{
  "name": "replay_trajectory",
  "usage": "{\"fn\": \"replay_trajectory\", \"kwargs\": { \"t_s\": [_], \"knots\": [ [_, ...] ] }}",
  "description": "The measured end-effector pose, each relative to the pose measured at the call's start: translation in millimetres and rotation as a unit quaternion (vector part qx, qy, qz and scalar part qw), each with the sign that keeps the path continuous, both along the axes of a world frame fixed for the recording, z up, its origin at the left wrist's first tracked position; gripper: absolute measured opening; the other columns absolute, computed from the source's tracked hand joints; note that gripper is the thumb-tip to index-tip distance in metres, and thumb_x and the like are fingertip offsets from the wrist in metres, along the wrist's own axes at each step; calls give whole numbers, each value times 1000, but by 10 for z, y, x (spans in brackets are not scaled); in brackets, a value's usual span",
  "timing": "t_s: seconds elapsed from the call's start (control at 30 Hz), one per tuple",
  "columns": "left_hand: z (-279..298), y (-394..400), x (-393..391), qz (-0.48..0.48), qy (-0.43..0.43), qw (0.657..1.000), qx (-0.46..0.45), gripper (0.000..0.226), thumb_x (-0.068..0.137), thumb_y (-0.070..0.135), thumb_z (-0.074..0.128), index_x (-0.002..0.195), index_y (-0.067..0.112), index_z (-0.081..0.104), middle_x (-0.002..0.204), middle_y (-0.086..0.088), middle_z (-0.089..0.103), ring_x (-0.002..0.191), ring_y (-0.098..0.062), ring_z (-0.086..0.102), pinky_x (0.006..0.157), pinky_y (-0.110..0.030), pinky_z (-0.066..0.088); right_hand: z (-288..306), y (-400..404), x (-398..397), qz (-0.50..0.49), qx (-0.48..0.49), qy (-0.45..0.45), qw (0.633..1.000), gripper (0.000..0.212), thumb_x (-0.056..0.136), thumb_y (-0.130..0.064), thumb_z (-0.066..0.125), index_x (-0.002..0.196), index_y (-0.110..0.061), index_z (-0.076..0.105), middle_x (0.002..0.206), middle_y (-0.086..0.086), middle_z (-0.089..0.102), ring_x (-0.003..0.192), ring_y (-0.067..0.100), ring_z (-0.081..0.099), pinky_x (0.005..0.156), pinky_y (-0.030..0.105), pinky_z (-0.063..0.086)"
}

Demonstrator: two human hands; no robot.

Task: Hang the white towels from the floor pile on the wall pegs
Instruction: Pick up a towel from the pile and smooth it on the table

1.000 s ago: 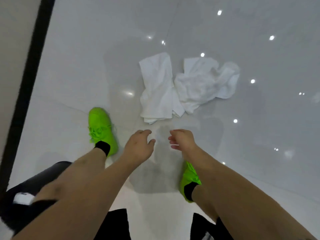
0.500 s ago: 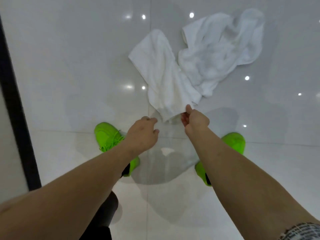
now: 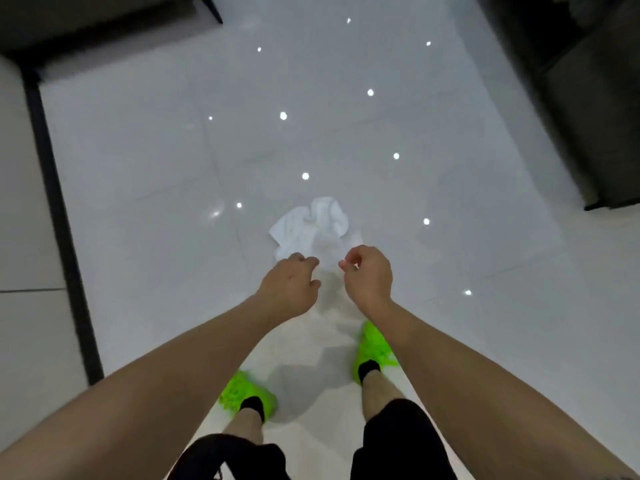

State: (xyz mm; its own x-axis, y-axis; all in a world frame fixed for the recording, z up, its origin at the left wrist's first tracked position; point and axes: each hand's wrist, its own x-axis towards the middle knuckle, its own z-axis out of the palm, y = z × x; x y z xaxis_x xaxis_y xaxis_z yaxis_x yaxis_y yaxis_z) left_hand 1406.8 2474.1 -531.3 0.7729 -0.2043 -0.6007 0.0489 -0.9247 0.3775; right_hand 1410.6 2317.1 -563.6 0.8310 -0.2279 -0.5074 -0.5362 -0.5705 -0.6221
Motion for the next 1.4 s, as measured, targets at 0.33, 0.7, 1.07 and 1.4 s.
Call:
{"fn": "replay_trajectory", "kwargs": {
  "t_s": [0.33, 0.7, 1.07, 1.4],
  "knots": [
    [2936, -2602, 1595, -113, -196, 957, -182, 67, 83, 15, 64, 143, 34, 39, 138, 6, 53, 125, -18, 49, 97, -30, 42, 3323, -2581, 1292, -19, 147, -145, 978, 18, 96, -28, 57, 79, -23, 53, 76, -6, 56, 64, 11, 51, 53, 24, 39],
    [4133, -5009, 2289, -185, -319, 900, -232, 8, 82, 23, 53, 83, 29, 59, 81, 4, 63, 78, -19, 59, 63, -32, 48, 4393, -5184, 705, -57, -160, -123, 978, 30, 77, -33, 78, 61, -20, 57, 64, -4, 56, 64, 16, 56, 54, 28, 40],
    [4670, -7578, 2888, -369, -73, 840, -392, 40, 79, 25, 74, 117, 30, 63, 107, 4, 66, 98, -14, 63, 83, -35, 54, 5205, -6974, 1568, -306, -92, -379, 869, 20, 60, -26, 88, 71, -16, 75, 69, 4, 71, 60, 10, 67, 53, 29, 56],
    [4815, -9750, 3782, -472, -296, 787, -265, 10, 83, 20, 50, 84, 20, 60, 85, -3, 63, 81, -24, 56, 62, -31, 41, 5648, -8909, 1751, -472, -85, -455, 750, 16, 90, -22, 69, 96, -7, 73, 89, 16, 69, 80, 24, 64, 69, 43, 56]
  ]
}}
